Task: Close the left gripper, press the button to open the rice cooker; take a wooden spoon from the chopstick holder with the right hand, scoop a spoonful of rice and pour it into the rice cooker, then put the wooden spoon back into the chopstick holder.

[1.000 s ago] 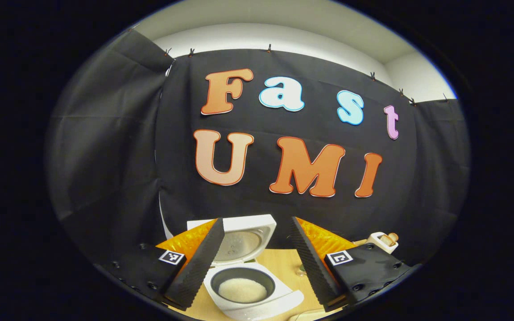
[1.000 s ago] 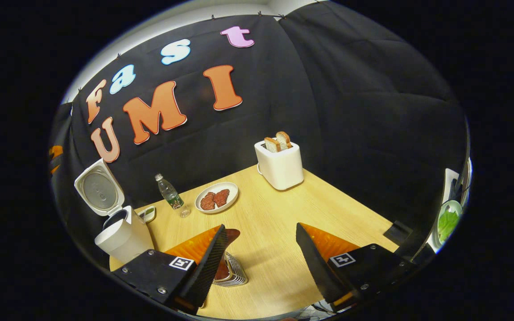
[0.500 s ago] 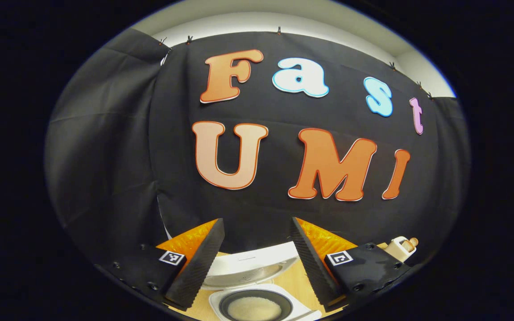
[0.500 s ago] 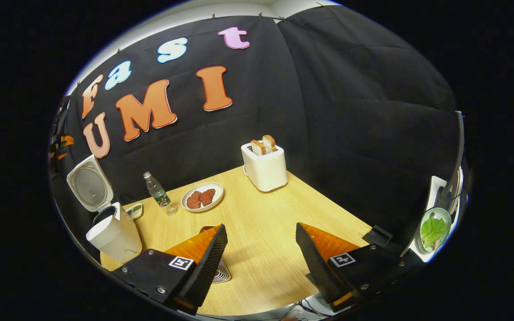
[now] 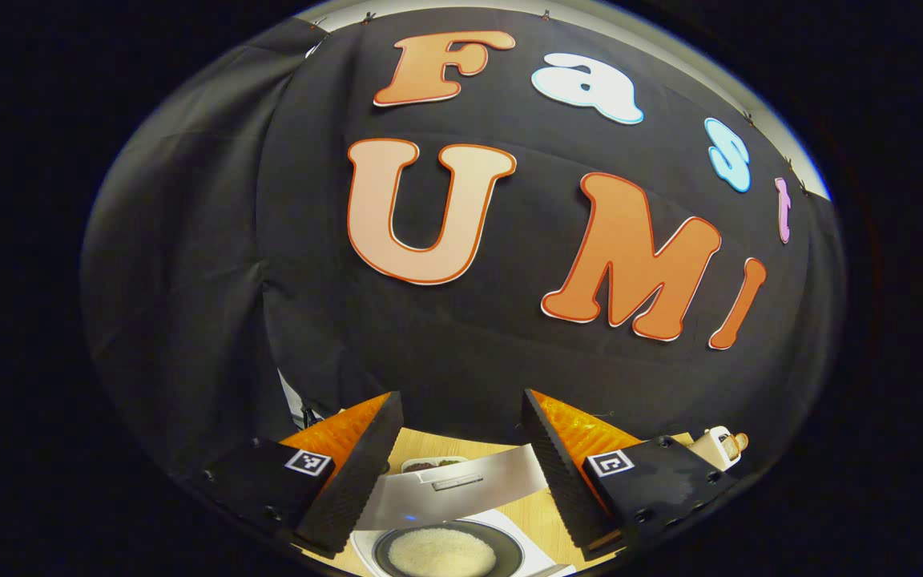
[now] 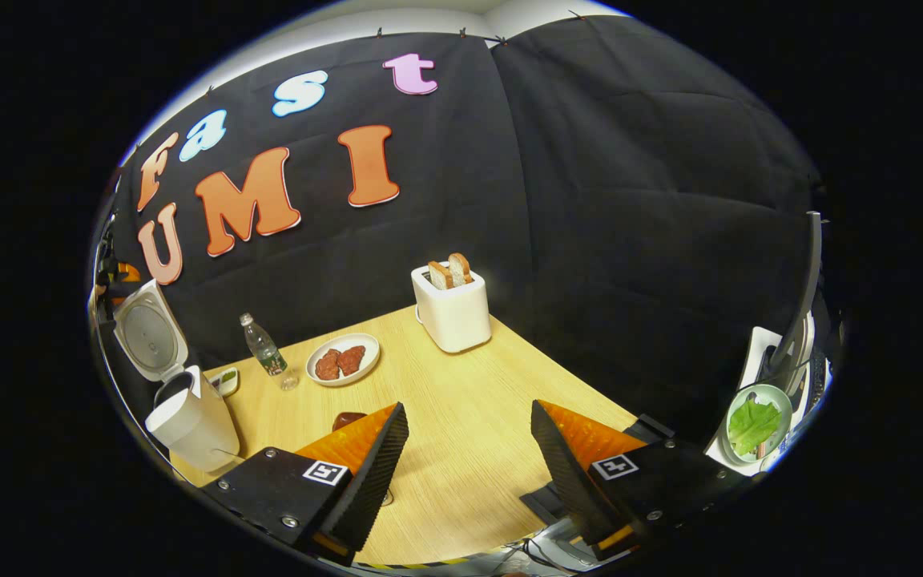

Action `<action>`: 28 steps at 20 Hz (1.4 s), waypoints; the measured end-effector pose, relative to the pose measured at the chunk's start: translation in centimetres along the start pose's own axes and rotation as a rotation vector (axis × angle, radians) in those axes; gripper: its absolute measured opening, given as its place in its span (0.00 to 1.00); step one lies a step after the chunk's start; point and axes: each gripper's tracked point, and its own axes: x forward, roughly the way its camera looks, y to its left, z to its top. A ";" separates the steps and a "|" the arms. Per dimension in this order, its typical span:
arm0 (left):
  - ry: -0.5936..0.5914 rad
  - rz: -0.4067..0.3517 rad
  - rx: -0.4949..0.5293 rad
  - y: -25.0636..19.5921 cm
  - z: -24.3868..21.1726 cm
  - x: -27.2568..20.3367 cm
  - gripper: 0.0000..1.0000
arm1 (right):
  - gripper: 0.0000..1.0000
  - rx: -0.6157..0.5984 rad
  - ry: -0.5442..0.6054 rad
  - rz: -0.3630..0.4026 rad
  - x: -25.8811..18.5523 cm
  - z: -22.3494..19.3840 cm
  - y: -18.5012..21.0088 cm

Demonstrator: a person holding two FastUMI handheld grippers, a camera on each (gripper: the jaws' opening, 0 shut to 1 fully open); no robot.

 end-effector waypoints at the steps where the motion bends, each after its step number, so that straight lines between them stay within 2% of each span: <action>1: 0.021 0.020 0.000 0.4 -0.7 0.2 1.00 | 0.95 0.001 -0.006 0.008 -0.1 0.3 0.2; 3: 0.017 0.065 0.072 1.5 -1.3 0.0 1.00 | 0.95 -0.009 -0.008 0.020 -0.3 0.2 0.7; 11: 0.067 0.017 0.056 -1.6 -6.1 -6.4 1.00 | 0.95 -0.031 0.015 0.135 -0.6 -0.8 4.4; 15: 0.120 -0.018 0.039 -3.5 -12.1 -10.0 1.00 | 0.95 -0.043 0.009 0.195 -1.3 -0.7 6.0; 19: 0.144 -0.002 0.036 -4.2 -19.4 -12.8 1.00 | 0.95 -0.036 0.032 0.242 -1.6 -1.9 7.8; 24: 0.155 0.039 0.147 -4.6 -25.2 -12.7 1.00 | 0.95 -0.055 0.073 0.262 -2.1 -4.0 8.8; 28: 0.176 0.053 0.133 -4.5 -27.1 -12.2 1.00 | 0.95 -0.057 0.092 0.248 -2.3 -4.6 8.3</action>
